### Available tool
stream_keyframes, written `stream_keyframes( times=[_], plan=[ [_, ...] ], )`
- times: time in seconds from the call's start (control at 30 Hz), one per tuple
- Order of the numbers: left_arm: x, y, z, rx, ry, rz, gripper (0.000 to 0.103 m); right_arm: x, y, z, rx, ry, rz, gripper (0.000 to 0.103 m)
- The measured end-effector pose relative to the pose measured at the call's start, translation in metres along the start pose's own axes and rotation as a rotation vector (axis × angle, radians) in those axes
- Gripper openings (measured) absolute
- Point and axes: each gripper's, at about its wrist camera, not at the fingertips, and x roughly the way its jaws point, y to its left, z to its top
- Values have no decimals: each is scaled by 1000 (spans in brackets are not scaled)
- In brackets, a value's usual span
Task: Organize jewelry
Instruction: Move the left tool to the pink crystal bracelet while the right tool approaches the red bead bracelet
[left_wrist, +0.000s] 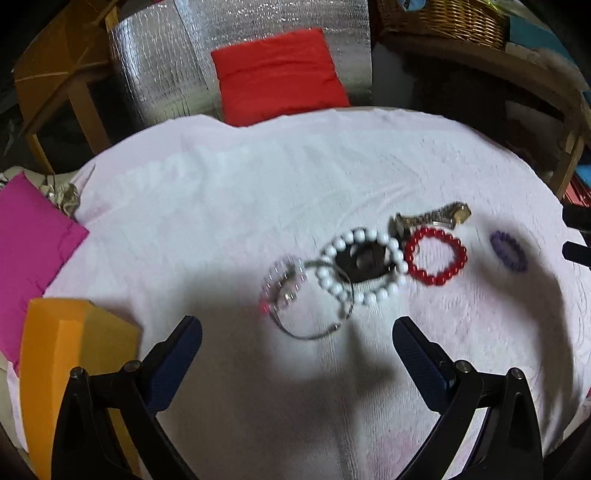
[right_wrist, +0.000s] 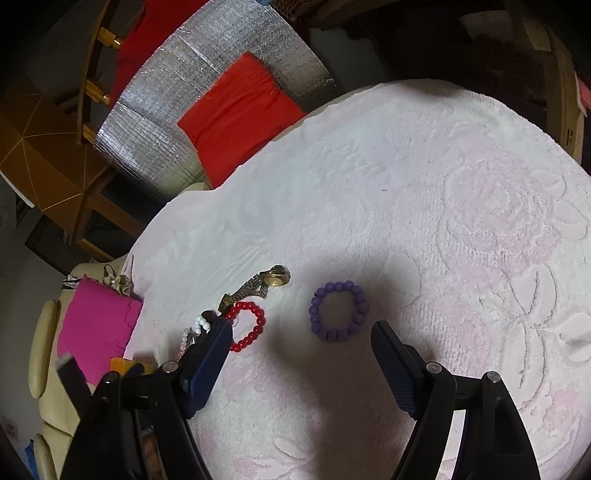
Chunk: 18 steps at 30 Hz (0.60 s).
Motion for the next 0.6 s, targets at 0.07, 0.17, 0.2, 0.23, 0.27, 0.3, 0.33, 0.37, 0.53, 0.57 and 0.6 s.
stream_keyframes(
  times=[0.07, 0.17, 0.2, 0.23, 0.27, 0.3, 0.33, 0.37, 0.53, 0.57, 0.6],
  plan=[
    [4, 2, -2, -23, 4, -14, 93, 3, -2, 0, 18, 14, 8, 80],
    [12, 3, -2, -41, 20, -46, 78, 4, -3, -1, 25, 16, 1, 80],
    [15, 2, -2, -45, 23, -60, 70, 4, -3, -1, 24, 15, -2, 80],
    [17, 2, -4, -50, 23, -73, 66, 4, -3, -1, 24, 14, -3, 80],
    [19, 2, -5, -57, 25, -86, 57, 4, -3, -1, 26, 14, -4, 80],
    [22, 3, -6, -68, 33, -103, 50, 5, -2, -2, 25, 16, -5, 80],
    [24, 4, -7, -78, 38, -115, 47, 6, -2, -2, 23, 17, -7, 80],
    [24, 4, -7, -84, 37, -120, 44, 7, 0, -3, 19, 18, -11, 80],
    [26, 1, -10, -71, 31, -178, 13, 13, 9, -7, -11, 28, -18, 80],
    [25, 0, -11, -62, 30, -182, 9, 14, 11, -8, -15, 29, -17, 80],
    [22, 0, -12, -57, 29, -192, 6, 15, 13, -9, -21, 30, -16, 80]
  ],
)
